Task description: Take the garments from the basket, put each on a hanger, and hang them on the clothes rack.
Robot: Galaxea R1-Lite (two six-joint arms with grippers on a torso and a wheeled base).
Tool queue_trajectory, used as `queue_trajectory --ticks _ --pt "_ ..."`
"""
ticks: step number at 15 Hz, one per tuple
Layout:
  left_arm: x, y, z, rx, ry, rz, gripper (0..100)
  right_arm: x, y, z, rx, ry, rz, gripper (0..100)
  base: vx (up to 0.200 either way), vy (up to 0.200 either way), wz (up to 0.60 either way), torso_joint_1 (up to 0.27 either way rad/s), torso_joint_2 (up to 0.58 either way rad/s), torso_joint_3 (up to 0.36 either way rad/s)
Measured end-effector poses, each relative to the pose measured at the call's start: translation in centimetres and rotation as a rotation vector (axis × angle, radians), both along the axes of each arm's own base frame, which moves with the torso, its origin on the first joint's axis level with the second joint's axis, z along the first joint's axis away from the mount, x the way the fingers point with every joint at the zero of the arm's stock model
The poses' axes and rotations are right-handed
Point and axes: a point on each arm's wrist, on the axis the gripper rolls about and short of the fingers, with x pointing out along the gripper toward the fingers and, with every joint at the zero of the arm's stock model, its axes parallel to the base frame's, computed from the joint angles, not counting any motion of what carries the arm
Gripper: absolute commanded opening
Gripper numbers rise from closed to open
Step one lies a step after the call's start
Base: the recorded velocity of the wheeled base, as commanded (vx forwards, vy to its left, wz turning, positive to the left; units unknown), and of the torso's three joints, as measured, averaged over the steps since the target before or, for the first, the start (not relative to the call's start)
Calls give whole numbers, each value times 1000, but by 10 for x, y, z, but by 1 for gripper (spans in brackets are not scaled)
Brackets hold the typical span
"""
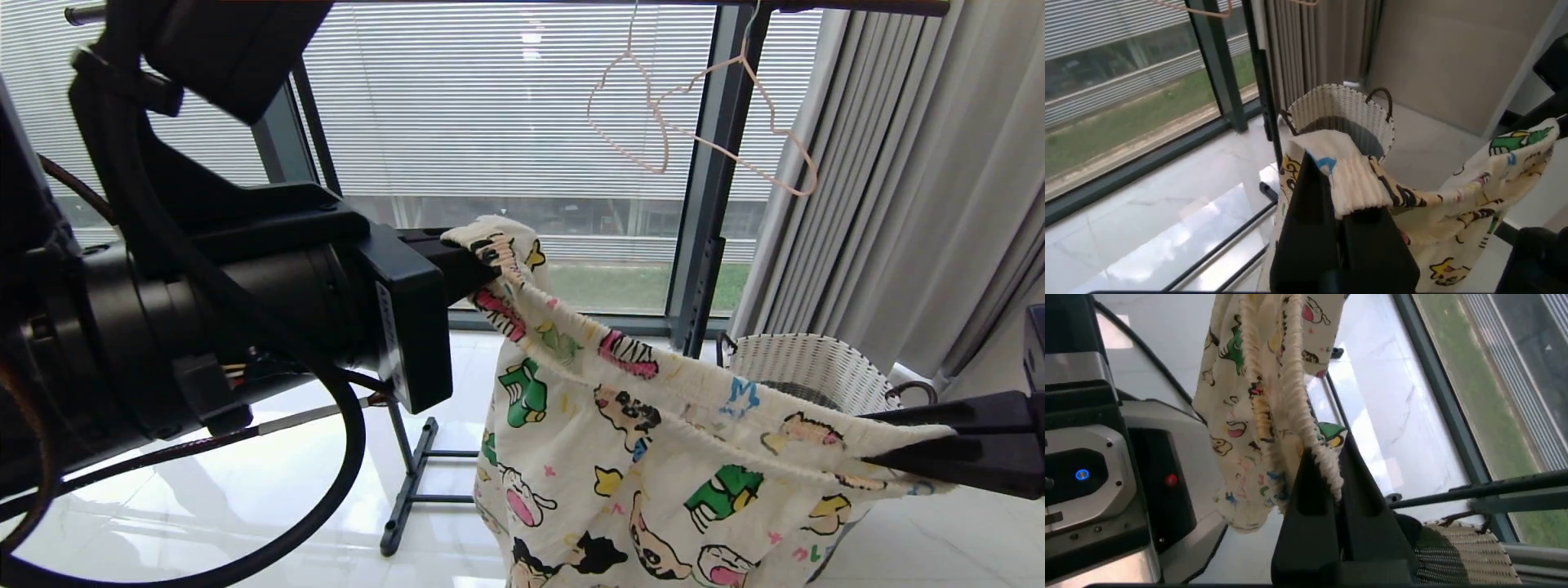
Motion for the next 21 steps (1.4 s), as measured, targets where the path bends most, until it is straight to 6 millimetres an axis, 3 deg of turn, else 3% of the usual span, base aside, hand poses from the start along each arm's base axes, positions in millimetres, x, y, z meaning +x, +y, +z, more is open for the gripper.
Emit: queue_trajectory --ticks 3,6,9,12,18,21 --pt "0 3 -5 9 52 70 0 3 -3 1 12 -5 -35 0 0 0 0 0 0 0" --pt "-9 11 -23 40 206 121 0 24 4 10 89 -64 -108 0 0 0 0 0 0 0" --pt "-39 8 -48 77 332 137 0 49 17 22 133 -104 -157 0 0 0 0 0 0 0" --pt "-64 2 -63 125 342 112 0 62 26 24 127 -101 -170 0 0 0 0 0 0 0" --pt "-71 0 -65 142 333 92 0 65 29 20 99 -81 -179 0 0 0 0 0 0 0" --pt "-61 2 -63 156 298 133 0 56 20 14 35 -27 -179 0 0 0 0 0 0 0"
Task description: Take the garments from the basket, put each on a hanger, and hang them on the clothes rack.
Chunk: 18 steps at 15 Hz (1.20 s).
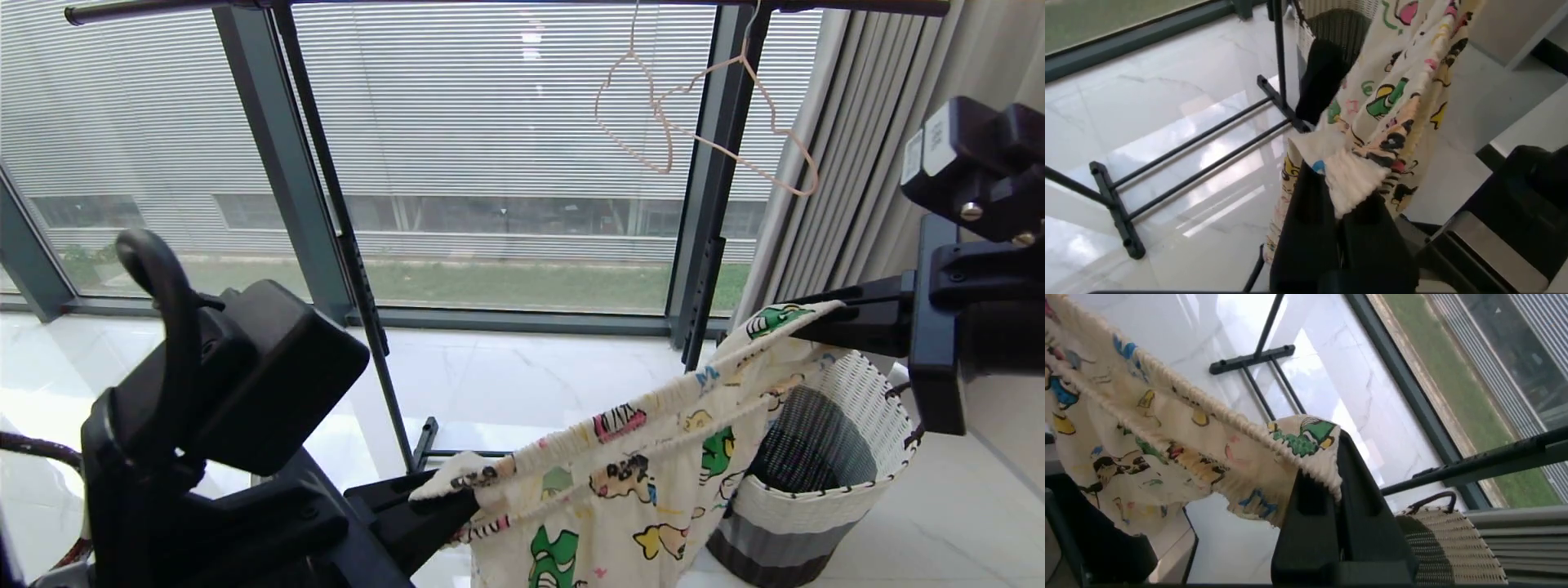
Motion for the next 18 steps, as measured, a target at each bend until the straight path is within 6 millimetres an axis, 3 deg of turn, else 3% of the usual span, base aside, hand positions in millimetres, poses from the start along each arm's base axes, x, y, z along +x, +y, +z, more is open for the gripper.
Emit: queue_trajectory --ticks 4,8,9,14,18 --pt "32 9 30 -47 -79 74 0 -26 -19 -6 -36 36 27 0 0 0 0 0 0 0" --pt "37 8 36 -64 -84 60 0 -37 -27 -6 -33 25 35 0 0 0 0 0 0 0" --pt "37 7 35 -62 -83 58 0 -38 -28 -6 -42 26 24 100 0 0 0 0 0 0" --pt "38 9 25 -24 -71 89 0 -47 -38 -15 -60 34 14 100 0 0 0 0 0 0" --pt "44 27 5 98 -71 242 0 -53 -72 -40 -154 6 -299 100 0 0 0 0 0 0"
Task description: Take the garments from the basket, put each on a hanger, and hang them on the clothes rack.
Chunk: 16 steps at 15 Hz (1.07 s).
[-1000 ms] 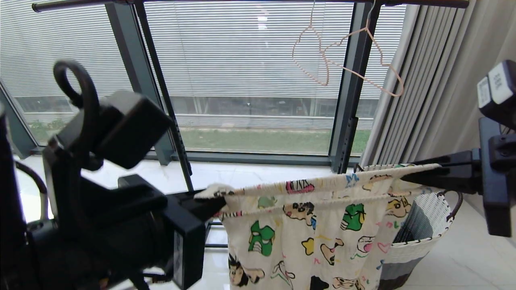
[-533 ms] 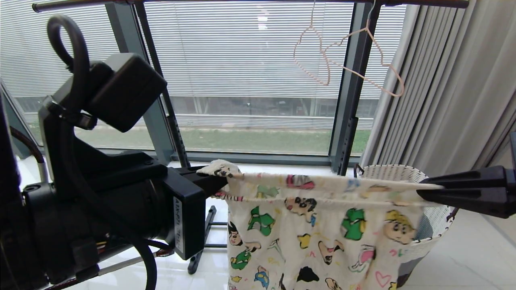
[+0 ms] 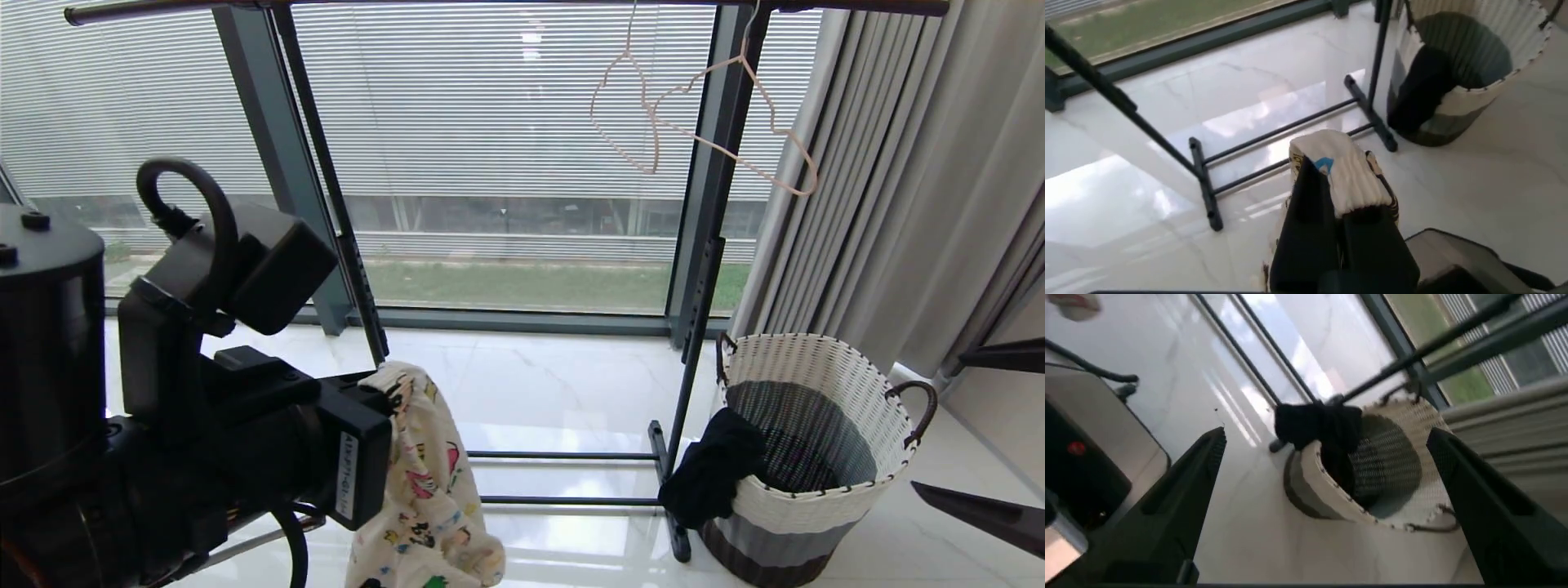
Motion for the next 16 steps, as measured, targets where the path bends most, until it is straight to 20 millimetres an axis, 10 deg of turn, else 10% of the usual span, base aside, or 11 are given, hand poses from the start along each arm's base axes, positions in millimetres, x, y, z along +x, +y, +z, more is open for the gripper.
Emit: queue_trajectory --ticks 8,16 --pt "-15 120 -37 69 47 490 0 -8 -59 -48 51 -152 -553 100 0 0 0 0 0 0" --pt "-33 132 -42 47 9 570 0 -12 -61 -56 25 -158 -558 100 0 0 0 26 -84 -55"
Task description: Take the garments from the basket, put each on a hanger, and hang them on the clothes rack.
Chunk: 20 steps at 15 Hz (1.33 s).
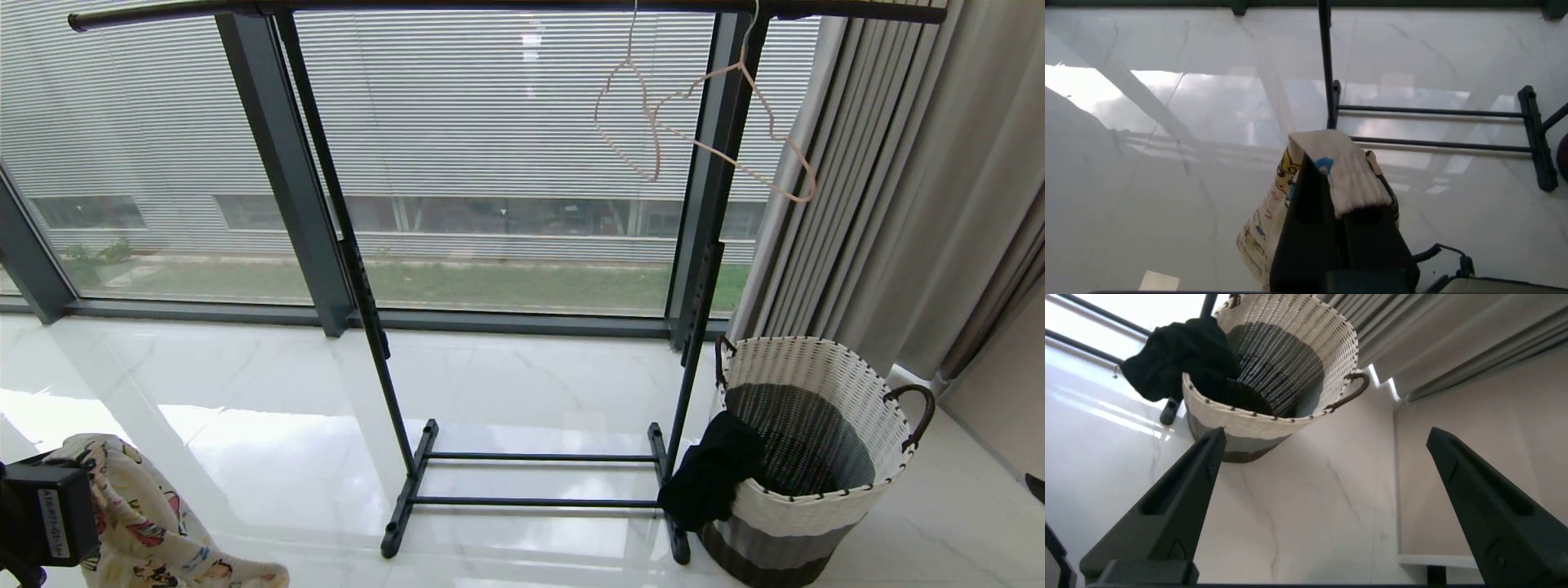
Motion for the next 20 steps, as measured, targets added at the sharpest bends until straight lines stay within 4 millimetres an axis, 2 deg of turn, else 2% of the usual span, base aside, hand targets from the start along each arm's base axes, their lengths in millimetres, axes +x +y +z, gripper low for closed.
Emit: queue_trajectory --ticks 8,14,20 --pt "-1 0 -4 8 2 -5 0 1 0 3 11 -9 0 100 0 0 0 175 -450 -275" --pt "0 0 -5 52 -2 -24 0 9 1 9 80 -9 -21 100 0 0 0 210 -496 -282" --pt "0 0 -6 65 4 -29 0 37 7 22 137 -87 37 100 0 0 0 196 -439 -236"
